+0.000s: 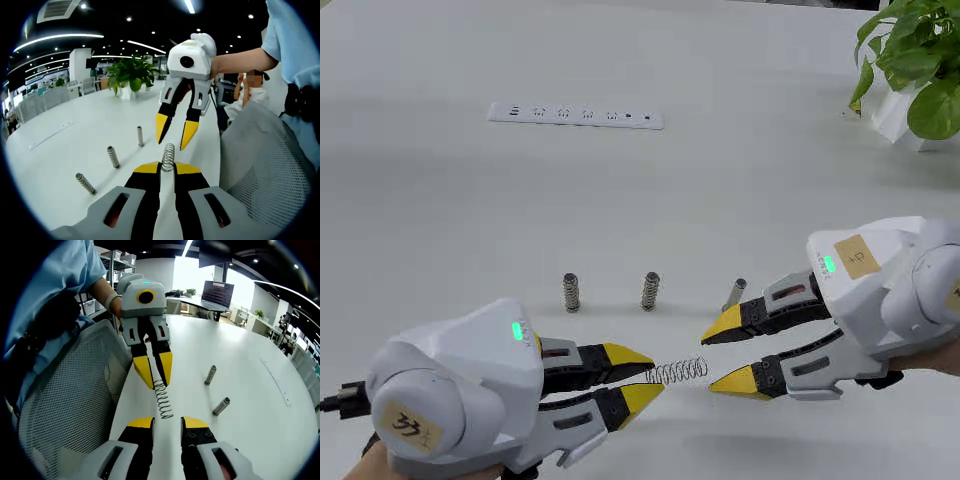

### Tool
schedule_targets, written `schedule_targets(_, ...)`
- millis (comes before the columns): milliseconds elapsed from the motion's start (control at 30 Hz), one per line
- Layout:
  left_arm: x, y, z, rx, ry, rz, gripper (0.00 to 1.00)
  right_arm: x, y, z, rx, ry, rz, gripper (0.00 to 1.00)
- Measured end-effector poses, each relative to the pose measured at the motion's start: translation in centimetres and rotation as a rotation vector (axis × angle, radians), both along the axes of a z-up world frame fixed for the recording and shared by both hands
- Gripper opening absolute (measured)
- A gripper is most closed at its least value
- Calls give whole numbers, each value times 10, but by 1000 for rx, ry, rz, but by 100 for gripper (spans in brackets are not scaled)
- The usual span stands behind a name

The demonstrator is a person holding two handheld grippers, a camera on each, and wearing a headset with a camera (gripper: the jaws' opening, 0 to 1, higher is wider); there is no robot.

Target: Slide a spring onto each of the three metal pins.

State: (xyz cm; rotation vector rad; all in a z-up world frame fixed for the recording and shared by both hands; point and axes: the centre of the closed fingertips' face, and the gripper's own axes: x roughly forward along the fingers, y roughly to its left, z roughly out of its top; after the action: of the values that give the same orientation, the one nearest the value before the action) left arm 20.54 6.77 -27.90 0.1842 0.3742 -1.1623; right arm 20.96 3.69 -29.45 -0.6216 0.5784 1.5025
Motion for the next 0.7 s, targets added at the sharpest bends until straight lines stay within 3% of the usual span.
schedule_targets(100, 1, 1, -1, -1, 1, 6, 6, -1, -1, -3, 2, 80, -69, 21)
schedule_targets(167, 2, 2, -1, -1, -1, 12, 6, 4, -1, -3, 36, 89, -111, 21)
schedule_targets(267, 6, 3, -1, -6, -2, 29, 6, 4, -2, -1, 102, 207, -231, 25)
schedule_targets(333, 8, 3, -1, -6, -5, 36, 6, 4, -2, 1, 143, 206, -244, 27)
schedule_targets(400, 11, 3, 0, -9, -7, 42, 6, 4, -2, 1, 173, 264, -309, 27)
schedule_targets(433, 12, 3, 0, -10, -9, 45, 6, 4, -2, 2, 195, 293, -338, 29)
schedule_targets(500, 13, 2, 2, -15, -11, 47, 6, 6, -1, 5, 248, 297, -366, 28)
schedule_targets(600, 15, 0, 4, -21, -14, 50, 6, 7, 2, 13, 333, 406, -455, 28)
schedule_targets(700, 18, 0, 6, -32, -16, 62, 6, 15, 1, 19, 429, 473, -546, 29)
